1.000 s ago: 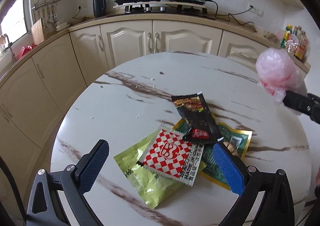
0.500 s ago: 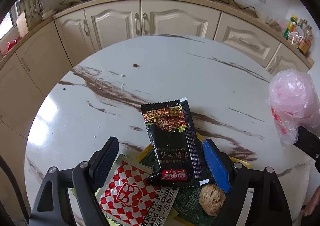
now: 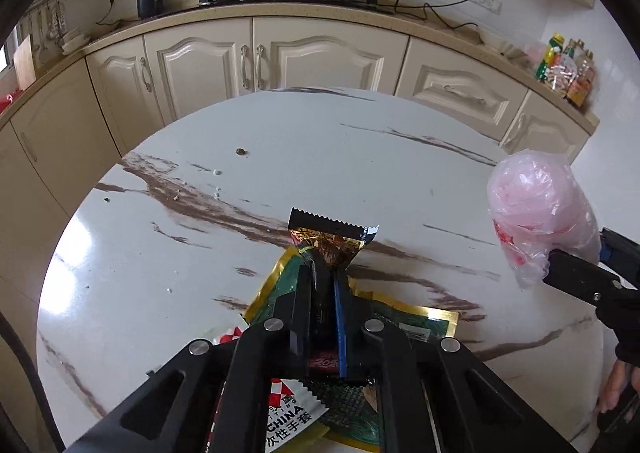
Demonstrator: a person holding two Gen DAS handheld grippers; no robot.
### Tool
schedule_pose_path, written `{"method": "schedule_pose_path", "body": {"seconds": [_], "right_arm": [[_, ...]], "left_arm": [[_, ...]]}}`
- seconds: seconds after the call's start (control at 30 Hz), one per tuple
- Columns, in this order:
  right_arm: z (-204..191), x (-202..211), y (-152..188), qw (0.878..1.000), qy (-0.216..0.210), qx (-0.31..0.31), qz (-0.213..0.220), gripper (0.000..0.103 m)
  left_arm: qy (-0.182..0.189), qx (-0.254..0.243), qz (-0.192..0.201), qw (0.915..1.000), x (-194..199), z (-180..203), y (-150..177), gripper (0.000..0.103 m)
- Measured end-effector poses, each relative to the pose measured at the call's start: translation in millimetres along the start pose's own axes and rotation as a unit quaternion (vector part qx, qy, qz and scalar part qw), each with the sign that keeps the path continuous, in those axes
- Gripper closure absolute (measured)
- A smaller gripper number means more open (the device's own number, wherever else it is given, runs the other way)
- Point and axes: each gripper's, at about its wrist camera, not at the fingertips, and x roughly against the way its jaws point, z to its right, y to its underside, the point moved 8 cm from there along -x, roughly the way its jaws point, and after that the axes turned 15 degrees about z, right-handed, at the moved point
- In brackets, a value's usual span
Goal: Collect trash
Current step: 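Grasp the black sauce sachet with the left tool while the right tool grasps the pink plastic bag, then lift the black sachet and pink bag and carry them over the blue bucket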
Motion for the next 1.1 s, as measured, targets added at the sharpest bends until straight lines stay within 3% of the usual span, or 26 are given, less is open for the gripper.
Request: {"method": "schedule_pose_path", "body": {"seconds": [0.3,0.57,0.83,1.1], "right_arm": [[-16.0,9.5,-1.8,1.0,-0.009,0.005,0.005,0.056],[-71.8,39.8,-23.5,0.999,-0.031,0.032,0.029,0.056],[-191.3,56.0,-26.5,0.992,-0.089,0.076,0.043,0.056],[-348.6,19.2,20.1,0.977,-0.18,0.11,0.007,0.056]], "left_arm": [[0.033,0.021,0.033,0.9987,44.2,-0.7,-6.9,0.098],[0.038,0.031,0.095,0.9942,140.2,-10.7,-8.5,0.098],[-0.005,0.048,0.137,0.9893,257.3,-57.2,36.0,0.098],[-0.091,0.109,0.144,0.9795,363.3,-168.8,124.2,0.098]]}}
